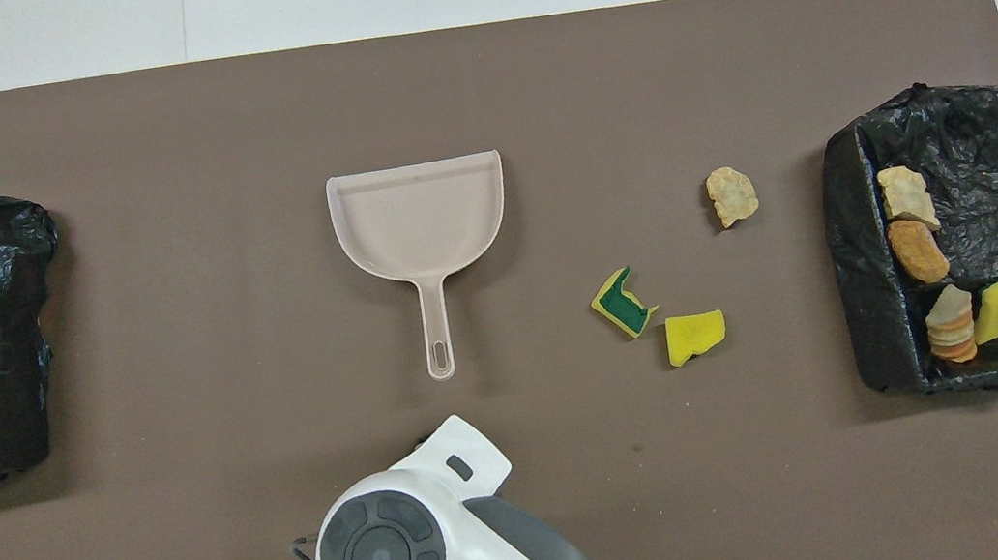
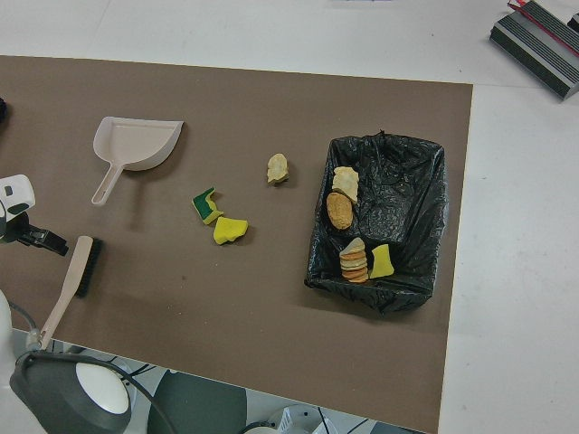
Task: Sweep and dump trash in bin
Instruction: 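Reach the left gripper to the dustpan while the right gripper reaches the brush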
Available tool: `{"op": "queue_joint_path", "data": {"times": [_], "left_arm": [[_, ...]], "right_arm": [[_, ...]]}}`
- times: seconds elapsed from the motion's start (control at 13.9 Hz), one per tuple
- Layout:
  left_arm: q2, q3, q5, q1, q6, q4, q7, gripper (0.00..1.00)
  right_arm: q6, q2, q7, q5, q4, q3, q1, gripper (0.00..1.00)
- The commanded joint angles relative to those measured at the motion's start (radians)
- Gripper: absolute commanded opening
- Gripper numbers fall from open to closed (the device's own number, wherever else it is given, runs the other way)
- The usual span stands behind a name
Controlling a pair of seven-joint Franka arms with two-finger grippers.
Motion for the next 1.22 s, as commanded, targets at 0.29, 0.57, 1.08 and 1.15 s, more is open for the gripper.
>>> {"op": "queue_joint_path", "data": {"times": [0.29, 0.57, 1.08, 1.15], "left_arm": [[-0.051, -0.010, 0.004, -0.030, 0.092, -0.152, -0.006, 1.00], [-0.025, -0.013, -0.002, -0.095, 0.196, -0.205, -0.052, 1.00], [0.100, -0.013, -0.027, -0.257, 0.426, -0.264, -0.190, 1.00], [0.117, -0.013, -0.028, -0.267, 0.451, -0.264, -0.190, 1.00]], "right_arm": [[0.144, -0.125, 0.103, 0.118, -0.287, 0.003, 0.096, 1.00], [0.210, -0.121, 0.123, 0.121, -0.368, 0.003, 0.159, 1.00], [0.222, -0.136, 0.122, 0.128, -0.396, 0.003, 0.168, 0.74], [0.231, -0.134, 0.119, 0.131, -0.394, 0.003, 0.168, 0.66]]}}
